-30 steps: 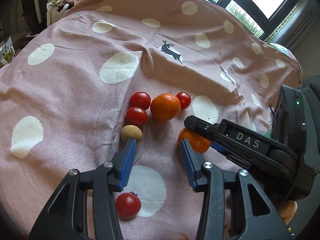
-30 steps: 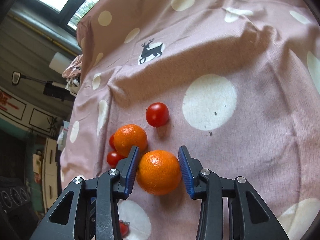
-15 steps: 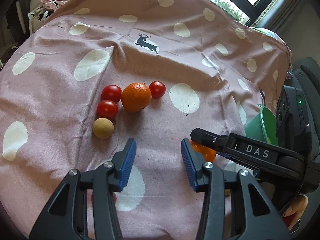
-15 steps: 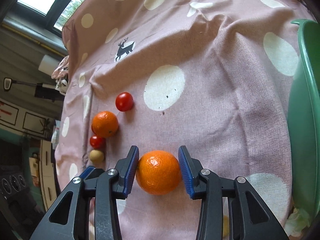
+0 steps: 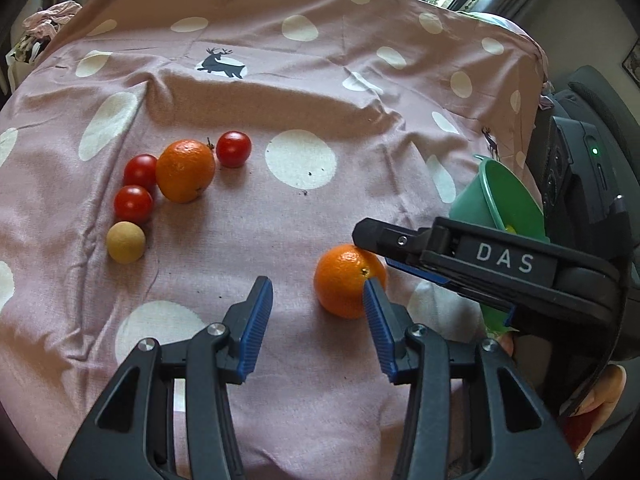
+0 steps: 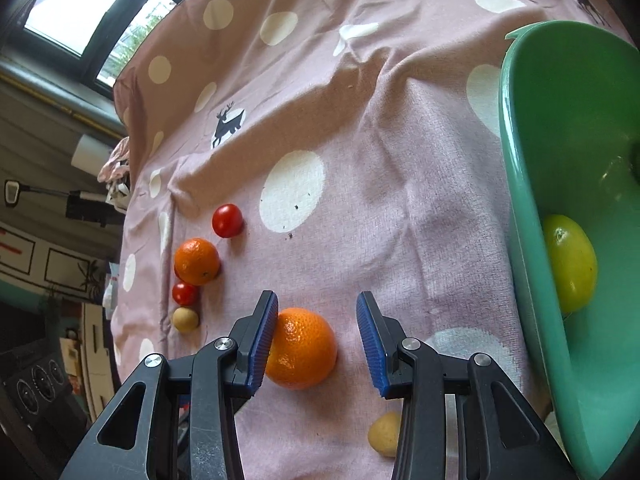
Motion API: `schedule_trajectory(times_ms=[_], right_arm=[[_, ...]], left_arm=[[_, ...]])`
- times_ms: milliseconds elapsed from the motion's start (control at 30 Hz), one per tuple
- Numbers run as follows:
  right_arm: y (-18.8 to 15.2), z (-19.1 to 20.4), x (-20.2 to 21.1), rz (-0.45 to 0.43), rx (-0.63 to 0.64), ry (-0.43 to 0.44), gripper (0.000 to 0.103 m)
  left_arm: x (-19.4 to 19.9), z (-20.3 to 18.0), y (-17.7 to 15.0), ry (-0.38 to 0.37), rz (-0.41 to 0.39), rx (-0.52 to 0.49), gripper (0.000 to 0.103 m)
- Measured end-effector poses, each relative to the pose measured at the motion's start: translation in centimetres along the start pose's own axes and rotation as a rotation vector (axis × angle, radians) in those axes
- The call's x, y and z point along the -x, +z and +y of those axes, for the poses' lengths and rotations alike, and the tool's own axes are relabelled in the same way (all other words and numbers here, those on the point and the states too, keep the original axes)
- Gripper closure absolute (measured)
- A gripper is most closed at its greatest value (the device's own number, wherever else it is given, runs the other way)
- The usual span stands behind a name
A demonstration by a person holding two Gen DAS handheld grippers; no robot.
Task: Organize fruits
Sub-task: 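Close the right gripper on the orange, then carry the orange with the right gripper over the green bowl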
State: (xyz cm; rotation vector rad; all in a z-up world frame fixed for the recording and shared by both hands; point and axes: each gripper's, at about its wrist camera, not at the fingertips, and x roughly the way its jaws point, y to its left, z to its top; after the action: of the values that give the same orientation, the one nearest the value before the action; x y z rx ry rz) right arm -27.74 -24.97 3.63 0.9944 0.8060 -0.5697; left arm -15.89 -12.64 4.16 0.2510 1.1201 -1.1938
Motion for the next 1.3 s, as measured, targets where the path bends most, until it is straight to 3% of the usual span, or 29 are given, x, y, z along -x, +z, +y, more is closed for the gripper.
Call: schedule_trajectory(times_ms=[400, 900, 1100, 1300], right_arm=[[0.1, 0.2, 0.1, 0.01, 0.003, 0.023, 0.061], [0.1, -0.2, -1.0, 0.072, -0.017, 0.11, 0.061], [-0.1, 0.3, -1.0, 0.071, 0.013, 0.11, 0.06], [-0.4, 1.7, 0.7, 0.007, 0.084, 0.119, 0.06]], left_arm=[[-1.5, -0.8, -0.2, -0.058, 0.038, 0.007, 0.058], [-2.8, -0.8, -0.3, -0.053, 0.051, 0.009, 0.06], [-2.4, -1.2, -0.4, -0.034, 0.029, -0.008, 0.061], [-0.3, -1.6, -0.2, -0.02, -0.044, -0.024, 0.06]])
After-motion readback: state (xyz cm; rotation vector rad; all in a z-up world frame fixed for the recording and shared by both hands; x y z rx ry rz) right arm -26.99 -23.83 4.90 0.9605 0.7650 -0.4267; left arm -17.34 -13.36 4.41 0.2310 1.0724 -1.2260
